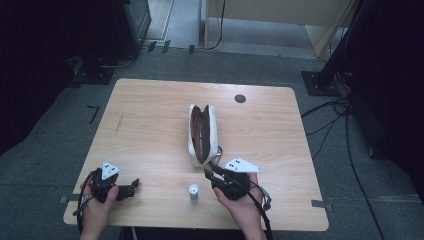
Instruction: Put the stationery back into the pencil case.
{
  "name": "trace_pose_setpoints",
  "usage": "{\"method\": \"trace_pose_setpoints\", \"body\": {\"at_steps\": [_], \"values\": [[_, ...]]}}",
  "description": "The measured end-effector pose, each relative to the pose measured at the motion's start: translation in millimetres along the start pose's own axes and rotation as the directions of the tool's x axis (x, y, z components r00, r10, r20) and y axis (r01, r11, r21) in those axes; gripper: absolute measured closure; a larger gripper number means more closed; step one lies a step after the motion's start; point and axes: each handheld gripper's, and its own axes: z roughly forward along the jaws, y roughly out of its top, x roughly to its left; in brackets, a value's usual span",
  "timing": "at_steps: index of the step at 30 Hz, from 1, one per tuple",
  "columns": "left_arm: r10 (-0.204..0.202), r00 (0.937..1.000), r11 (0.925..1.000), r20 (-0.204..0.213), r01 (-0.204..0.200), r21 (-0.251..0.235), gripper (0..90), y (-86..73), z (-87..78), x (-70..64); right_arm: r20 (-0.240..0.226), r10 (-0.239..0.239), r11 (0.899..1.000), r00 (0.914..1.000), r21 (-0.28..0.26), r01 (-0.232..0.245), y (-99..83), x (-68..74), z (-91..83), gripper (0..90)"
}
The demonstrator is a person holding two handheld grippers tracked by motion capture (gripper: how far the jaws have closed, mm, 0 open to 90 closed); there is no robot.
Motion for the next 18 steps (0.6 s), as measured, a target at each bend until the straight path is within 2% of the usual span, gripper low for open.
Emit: {"method": "trace_pose_setpoints", "body": {"at_steps": [4, 7, 11, 16, 18], "values": [[-0.001, 1.0000, 1.0000, 0.000, 0.001, -0.001, 1.9, 0.0, 0.0, 0.0, -0.072, -0.034, 0.999, 0.9968, -0.006, 0.034, -0.5, 6.0, -1.7, 61.7], [0.000, 1.0000, 1.0000, 0.000, 0.000, 0.000, 1.9, 0.0, 0.0, 0.0, -0.127, -0.056, 0.998, 0.9904, -0.013, 0.055, -0.1, 8.9, -2.3, 59.7], [0.000, 1.0000, 1.0000, 0.000, 0.000, 0.000, 1.9, 0.0, 0.0, 0.0, -0.202, -0.089, 0.996, 0.9753, -0.008, 0.090, -0.6, 12.1, -1.8, 56.9], [0.000, 1.0000, 1.0000, 0.000, 0.000, 0.000, 1.9, 0.0, 0.0, 0.0, -0.264, -0.126, 0.992, 0.9562, -0.012, 0.128, -2.0, 16.8, -2.2, 54.6], [0.000, 1.0000, 1.0000, 0.000, 0.000, 0.000, 1.9, 0.0, 0.0, 0.0, -0.292, -0.144, 0.989, 0.9456, -0.008, 0.148, -2.6, 18.7, -2.1, 53.2]]}}
